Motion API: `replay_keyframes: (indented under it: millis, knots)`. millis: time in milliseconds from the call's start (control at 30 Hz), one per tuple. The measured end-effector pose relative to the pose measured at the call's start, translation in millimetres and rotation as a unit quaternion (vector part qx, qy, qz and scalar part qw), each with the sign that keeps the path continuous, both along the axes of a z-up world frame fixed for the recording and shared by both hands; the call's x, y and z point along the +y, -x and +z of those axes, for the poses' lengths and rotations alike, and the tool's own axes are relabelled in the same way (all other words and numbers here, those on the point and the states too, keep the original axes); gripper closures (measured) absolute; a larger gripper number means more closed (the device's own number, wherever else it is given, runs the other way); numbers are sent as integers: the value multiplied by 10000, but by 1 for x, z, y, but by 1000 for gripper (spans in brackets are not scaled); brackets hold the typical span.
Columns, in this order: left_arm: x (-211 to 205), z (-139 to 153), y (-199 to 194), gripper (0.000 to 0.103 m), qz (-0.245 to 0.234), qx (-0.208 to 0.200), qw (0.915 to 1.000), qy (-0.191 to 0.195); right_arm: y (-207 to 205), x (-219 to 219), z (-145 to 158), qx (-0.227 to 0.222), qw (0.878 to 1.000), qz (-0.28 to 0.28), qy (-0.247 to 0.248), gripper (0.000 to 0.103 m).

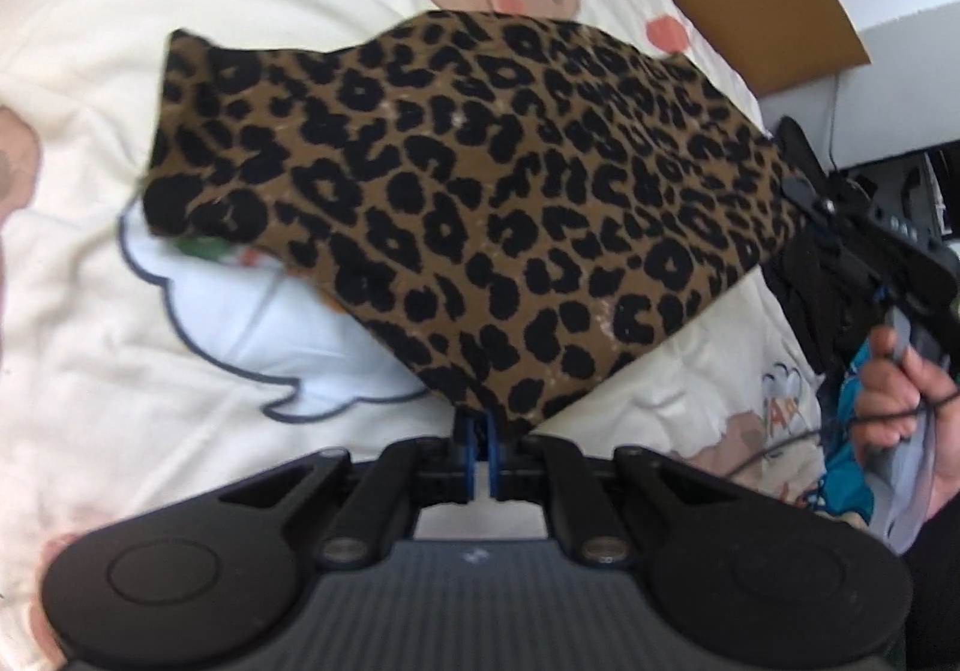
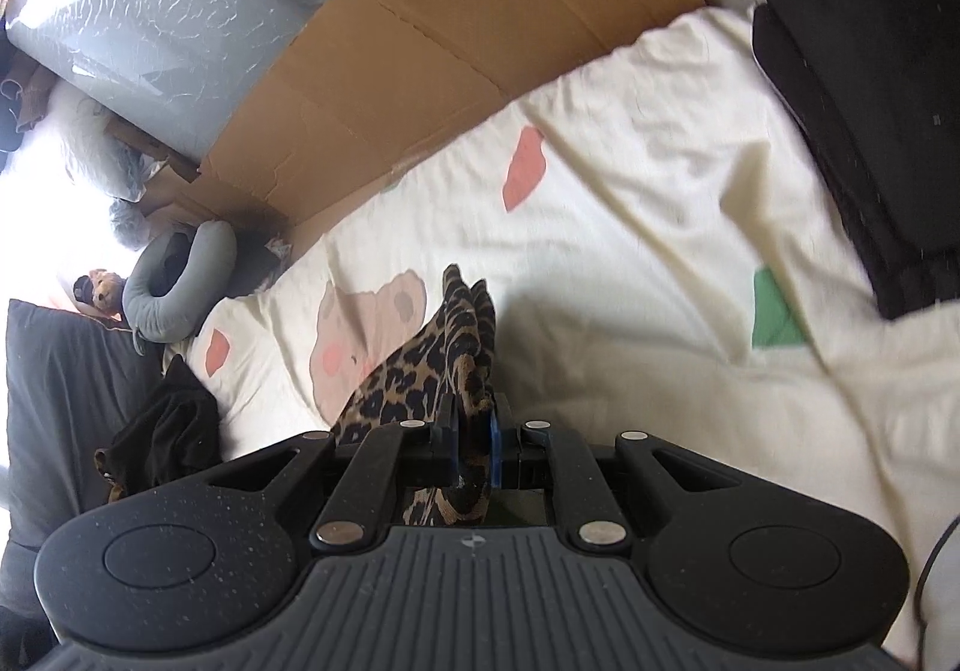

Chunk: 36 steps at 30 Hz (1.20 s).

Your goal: Fold clothes

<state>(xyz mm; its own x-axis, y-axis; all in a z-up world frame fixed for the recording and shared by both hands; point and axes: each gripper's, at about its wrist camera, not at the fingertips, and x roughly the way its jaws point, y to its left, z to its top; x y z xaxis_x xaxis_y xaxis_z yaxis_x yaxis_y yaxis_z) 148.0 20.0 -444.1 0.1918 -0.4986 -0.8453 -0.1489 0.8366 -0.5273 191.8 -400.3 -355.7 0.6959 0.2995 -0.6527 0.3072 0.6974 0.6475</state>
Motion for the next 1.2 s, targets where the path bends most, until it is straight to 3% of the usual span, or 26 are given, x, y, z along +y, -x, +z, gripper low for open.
replay_keyframes:
  millis: [300,467,567,667,733,767,833,967,1033,1167,1200]
  knots:
    - [-16,1,5,100,-137,53,9994,307,-14,-14,9,-85,9996,-128,216,95]
    - [-21,-9,8,100,-186,134,9993,312,-16,-23,-5,121,9992,-276,264,95]
    - [-22,-8,8,98,-381,188,9988,240,-14,-28,-21,344,9984,-396,228,95]
    - [-22,1,10,100,-772,322,9963,178,-8,-37,-35,516,9969,-587,43,88]
    - [-22,10,12,93,-965,321,9947,177,-2,-42,-37,528,9962,-694,-26,86]
    - [-22,15,13,90,-1033,272,9942,150,0,-42,-37,509,9963,-692,-3,83]
    - [-25,29,10,74,-1153,32,9933,87,4,-40,-34,480,9968,-632,65,69]
    - [-32,55,-4,62,-1427,-535,9883,13,10,-33,-34,520,9973,-518,19,68]
    - [-36,67,-13,49,-1553,-876,9839,-85,13,-29,-36,550,9974,-466,-38,67]
    - [-42,81,-32,40,-1595,-1609,9731,-425,18,-20,-38,597,9975,-388,-10,65]
    - [-41,82,-37,40,-1635,-1723,9704,-433,19,-19,-39,616,9974,-376,-10,56]
